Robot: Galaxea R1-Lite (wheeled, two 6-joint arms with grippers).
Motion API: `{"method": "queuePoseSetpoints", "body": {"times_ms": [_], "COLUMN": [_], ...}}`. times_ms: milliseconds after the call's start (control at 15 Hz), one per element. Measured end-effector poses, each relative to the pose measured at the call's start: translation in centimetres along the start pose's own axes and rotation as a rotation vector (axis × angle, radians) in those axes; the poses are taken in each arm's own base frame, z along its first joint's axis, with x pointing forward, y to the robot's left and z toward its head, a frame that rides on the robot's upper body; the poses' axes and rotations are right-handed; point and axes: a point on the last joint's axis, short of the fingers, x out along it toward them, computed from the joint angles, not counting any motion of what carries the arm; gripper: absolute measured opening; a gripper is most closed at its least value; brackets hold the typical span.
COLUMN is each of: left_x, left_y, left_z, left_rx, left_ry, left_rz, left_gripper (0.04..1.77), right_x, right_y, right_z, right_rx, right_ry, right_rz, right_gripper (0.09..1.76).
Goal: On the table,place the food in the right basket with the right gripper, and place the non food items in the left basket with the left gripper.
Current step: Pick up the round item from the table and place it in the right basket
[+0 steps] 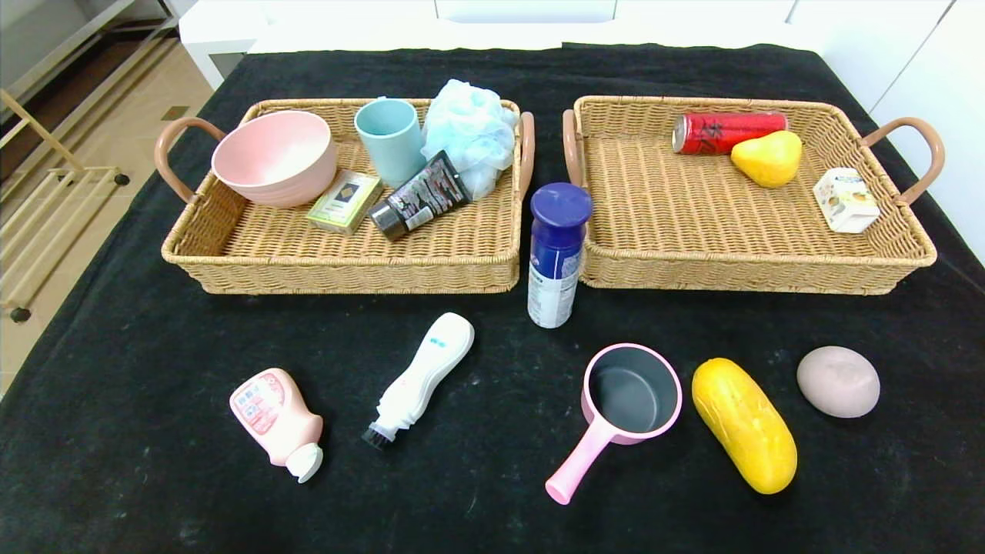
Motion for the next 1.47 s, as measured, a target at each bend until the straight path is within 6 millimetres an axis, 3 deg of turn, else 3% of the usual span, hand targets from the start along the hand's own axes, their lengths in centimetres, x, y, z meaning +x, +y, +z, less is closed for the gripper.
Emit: {"method": "queuePoseSetpoints", "body": {"times_ms": [933, 1200, 1467], "left_x": [-0.1, -0.2, 0.4], "left_y": [-0.1, -0.1, -0.3], "left_z": [0.3, 1.5, 4.4], "left_rx": [0.008, 0.009, 0.009], "left_ry": [0.002, -0.022, -0.019], "left_rz": [-0.029, -0.049, -0.117], "left_gripper": [1.72, 1.72, 1.72], "right_x": [-0.1, -1.0, -0.3], "right_y": [0.0, 0.1, 0.1], "right_z": [-0.2, 3.5, 6.4], "right_rx": [0.004, 0.001, -0.001], "right_ry": [0.047, 0.015, 0.009], "right_rz": [-0.010, 0.041, 0.057], "right_gripper": [1.71, 1.71, 1.71]}}
